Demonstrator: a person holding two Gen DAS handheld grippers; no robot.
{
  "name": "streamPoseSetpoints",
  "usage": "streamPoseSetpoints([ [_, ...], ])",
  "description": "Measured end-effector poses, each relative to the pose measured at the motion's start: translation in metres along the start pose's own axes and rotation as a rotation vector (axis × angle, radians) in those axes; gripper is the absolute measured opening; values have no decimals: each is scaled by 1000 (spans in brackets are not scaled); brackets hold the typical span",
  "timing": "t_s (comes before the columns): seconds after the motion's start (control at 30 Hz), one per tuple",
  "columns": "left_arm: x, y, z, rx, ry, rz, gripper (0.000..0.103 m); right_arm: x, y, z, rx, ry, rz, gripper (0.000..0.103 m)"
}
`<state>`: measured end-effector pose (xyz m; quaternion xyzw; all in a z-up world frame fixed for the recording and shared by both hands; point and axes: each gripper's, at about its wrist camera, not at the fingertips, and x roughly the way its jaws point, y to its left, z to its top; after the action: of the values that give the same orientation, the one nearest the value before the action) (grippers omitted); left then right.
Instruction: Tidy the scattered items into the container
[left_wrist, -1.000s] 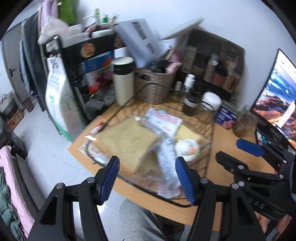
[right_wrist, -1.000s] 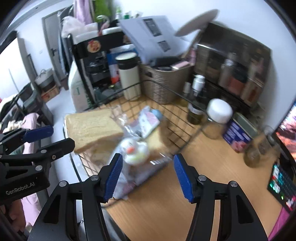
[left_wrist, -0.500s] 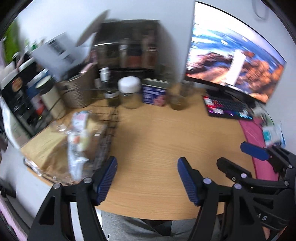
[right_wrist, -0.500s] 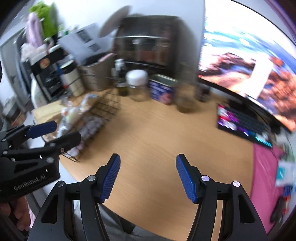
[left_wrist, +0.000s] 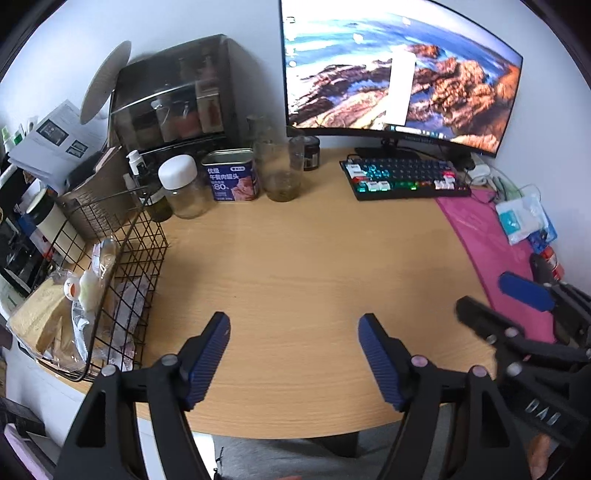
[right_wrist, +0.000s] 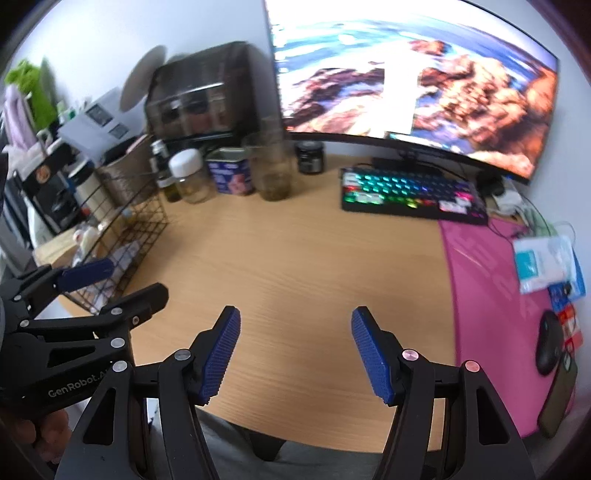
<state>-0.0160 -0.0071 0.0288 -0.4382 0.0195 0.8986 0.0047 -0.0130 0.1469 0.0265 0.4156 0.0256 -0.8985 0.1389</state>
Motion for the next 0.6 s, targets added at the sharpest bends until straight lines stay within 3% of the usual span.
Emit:
streamPoseSetpoints([
  [0.27, 6, -17, -9, 19, -6, -16, 77, 0, -40, -25, 82, 9, -57, 63],
  [0.6, 2, -20, -7, 19, -24, -27, 77, -1, -42, -29, 96, 8, -79, 63],
])
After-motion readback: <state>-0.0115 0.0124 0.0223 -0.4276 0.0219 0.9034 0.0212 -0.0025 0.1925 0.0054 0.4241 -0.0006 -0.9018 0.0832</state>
